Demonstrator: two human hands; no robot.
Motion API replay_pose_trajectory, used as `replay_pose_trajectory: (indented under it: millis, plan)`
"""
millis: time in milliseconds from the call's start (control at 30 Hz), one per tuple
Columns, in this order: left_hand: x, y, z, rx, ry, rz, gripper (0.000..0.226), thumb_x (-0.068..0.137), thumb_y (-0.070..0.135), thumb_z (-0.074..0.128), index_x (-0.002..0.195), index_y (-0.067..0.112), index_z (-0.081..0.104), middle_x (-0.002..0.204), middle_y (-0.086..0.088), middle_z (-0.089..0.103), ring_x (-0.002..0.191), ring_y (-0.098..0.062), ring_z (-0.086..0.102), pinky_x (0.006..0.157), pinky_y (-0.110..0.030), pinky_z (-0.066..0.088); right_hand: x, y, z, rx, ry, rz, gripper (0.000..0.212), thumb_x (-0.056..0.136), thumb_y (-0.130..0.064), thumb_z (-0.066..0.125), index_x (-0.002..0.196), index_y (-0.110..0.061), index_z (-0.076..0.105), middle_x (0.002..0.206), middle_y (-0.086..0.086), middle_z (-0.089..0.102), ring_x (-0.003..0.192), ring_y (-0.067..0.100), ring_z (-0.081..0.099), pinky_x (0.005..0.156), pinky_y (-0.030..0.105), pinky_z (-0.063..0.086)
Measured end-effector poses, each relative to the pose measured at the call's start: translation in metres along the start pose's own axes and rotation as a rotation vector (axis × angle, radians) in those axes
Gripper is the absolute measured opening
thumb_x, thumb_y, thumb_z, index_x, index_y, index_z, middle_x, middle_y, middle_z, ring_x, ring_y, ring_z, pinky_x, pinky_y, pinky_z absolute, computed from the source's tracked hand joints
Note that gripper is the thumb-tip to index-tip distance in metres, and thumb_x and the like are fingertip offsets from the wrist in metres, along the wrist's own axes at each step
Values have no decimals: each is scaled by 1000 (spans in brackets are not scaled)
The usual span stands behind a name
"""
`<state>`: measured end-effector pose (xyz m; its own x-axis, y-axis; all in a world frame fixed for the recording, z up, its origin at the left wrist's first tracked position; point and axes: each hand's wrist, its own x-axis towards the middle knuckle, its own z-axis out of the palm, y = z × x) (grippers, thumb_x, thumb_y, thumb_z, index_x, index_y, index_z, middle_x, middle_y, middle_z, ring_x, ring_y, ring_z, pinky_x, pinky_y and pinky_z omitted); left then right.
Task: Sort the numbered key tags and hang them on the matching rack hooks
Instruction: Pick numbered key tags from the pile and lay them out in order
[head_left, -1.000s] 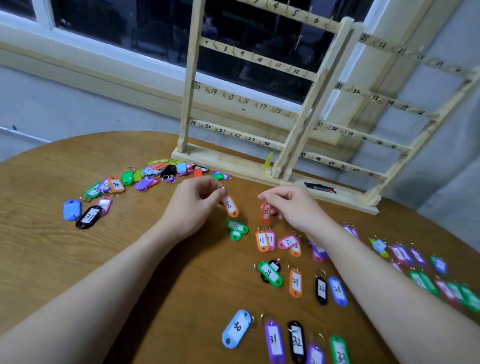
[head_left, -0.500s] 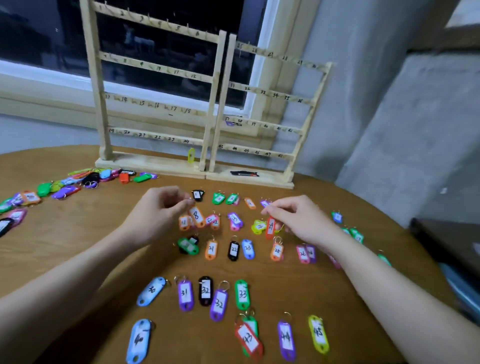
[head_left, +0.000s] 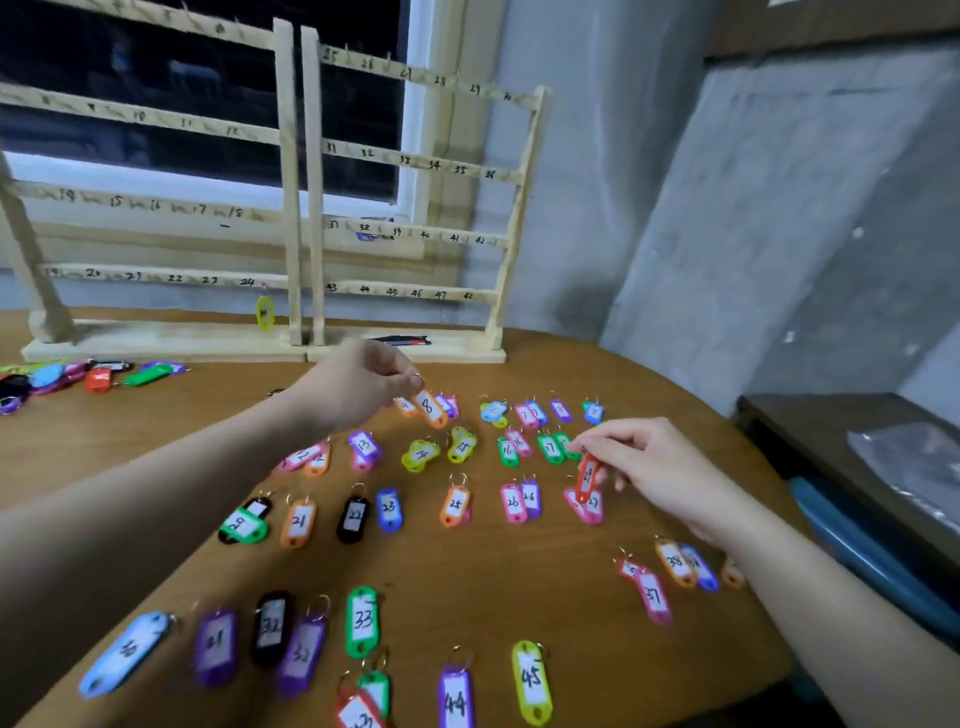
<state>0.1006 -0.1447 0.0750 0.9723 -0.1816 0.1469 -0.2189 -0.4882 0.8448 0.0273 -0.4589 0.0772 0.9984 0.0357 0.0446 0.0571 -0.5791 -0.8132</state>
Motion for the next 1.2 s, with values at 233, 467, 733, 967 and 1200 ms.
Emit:
replay_pose_trajectory:
  millis: [233,467,733,967,1200]
  plan:
    - [51,10,63,-31,-105,-19,10,94,14,70,84,11,72,86,-15,75,71,-17,58,69,-27,46,4,22,-10,57,19,51,20,101,-15,60,95,-15,80,72,-8,74,57,-3,58,54,14,45]
    - [88,17,104,19,-158,19,5,95,8,67,95,4,70,90,-11,74,46,3,55,40,-7,35,10,41,-19,54,36,95,18,100,-23,62,97,-25,79,77,-12,74,64,-1,62,59,16,49]
    - [122,16,130,88,-184,65,18,93,4,67,85,19,69,88,-2,74,86,-16,69,76,-24,52,18,60,-25,39,44,113,17,99,-28,63,95,-29,80,83,-3,75,69,2,63,64,23,49]
    - [144,25,155,246,-192,145,8,94,10,67,97,15,72,93,-3,74,87,-15,69,70,-24,54,22,70,-33,44,42,90,17,99,-26,63,94,-30,80,82,-2,75,68,5,64,60,16,47]
    - [160,30,167,437,-185,236,15,91,8,63,96,18,74,92,0,72,89,-18,66,76,-28,52,19,75,-43,-128,5,78,17,100,-25,61,95,-27,77,62,-11,67,59,0,61,58,12,44]
